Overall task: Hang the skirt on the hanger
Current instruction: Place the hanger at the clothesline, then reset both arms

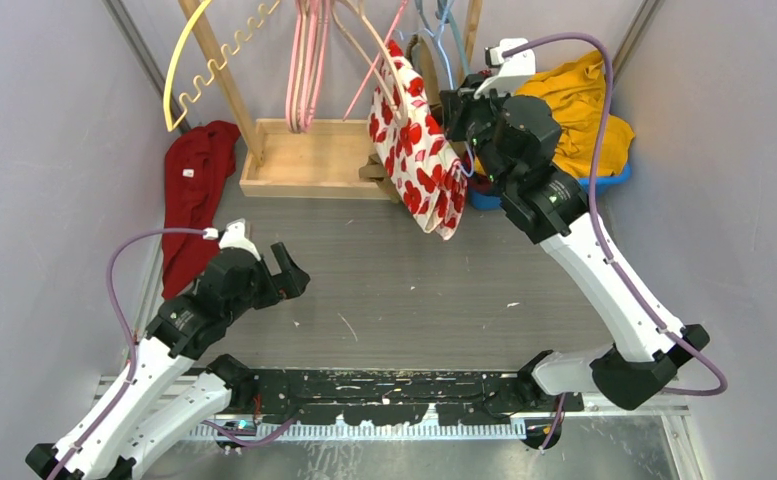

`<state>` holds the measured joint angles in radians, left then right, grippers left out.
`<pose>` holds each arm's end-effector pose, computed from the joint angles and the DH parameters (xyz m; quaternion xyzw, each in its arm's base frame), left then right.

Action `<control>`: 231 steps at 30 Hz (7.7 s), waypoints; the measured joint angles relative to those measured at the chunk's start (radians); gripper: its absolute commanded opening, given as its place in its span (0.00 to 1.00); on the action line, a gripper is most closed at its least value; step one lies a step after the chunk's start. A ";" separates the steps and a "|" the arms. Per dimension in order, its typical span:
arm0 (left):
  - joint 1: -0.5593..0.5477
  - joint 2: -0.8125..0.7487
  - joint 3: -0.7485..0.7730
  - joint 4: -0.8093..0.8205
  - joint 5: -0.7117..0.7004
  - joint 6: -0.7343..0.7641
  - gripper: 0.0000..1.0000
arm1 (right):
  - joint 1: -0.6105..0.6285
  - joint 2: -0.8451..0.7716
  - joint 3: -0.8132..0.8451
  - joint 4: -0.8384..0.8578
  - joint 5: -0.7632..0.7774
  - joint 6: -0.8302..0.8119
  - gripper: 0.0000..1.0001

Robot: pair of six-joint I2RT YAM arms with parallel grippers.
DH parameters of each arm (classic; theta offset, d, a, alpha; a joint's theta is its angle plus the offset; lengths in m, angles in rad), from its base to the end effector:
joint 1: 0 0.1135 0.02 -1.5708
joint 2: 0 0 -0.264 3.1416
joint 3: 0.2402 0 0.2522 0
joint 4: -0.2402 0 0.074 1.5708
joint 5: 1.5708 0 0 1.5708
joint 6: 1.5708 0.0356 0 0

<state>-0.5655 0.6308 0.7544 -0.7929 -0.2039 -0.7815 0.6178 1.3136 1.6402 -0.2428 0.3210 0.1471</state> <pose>0.1118 -0.0624 0.2914 -0.1406 0.8855 -0.1987 0.3959 0.2291 0.1490 0.5133 -0.0414 0.6772 0.1708 0.7145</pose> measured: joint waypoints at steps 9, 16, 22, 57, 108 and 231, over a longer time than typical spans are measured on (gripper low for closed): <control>0.000 0.006 -0.003 0.003 0.010 0.000 0.99 | -0.003 0.114 0.154 0.002 0.021 -0.016 0.01; 0.000 0.008 -0.003 0.003 0.009 0.000 0.99 | -0.027 0.204 0.221 -0.008 0.022 -0.012 0.01; 0.000 0.015 -0.003 0.003 0.006 0.003 0.99 | -0.059 0.266 0.285 -0.025 0.018 0.010 0.01; 0.000 0.015 -0.003 0.002 -0.027 0.005 0.99 | 0.011 0.568 0.616 -0.147 -0.224 -0.015 0.01; 0.000 0.096 -0.015 0.053 -0.032 0.005 0.99 | -0.033 0.011 -0.374 0.147 -0.129 0.102 1.00; 0.476 0.918 -0.402 1.665 -0.046 0.737 0.99 | -0.542 0.253 -1.341 1.197 0.163 -0.013 1.00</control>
<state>-0.0891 1.5490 0.3523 0.8719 -0.2501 -0.0444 0.0757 1.5661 0.2989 0.9546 0.4843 0.1341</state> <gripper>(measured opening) 0.994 0.996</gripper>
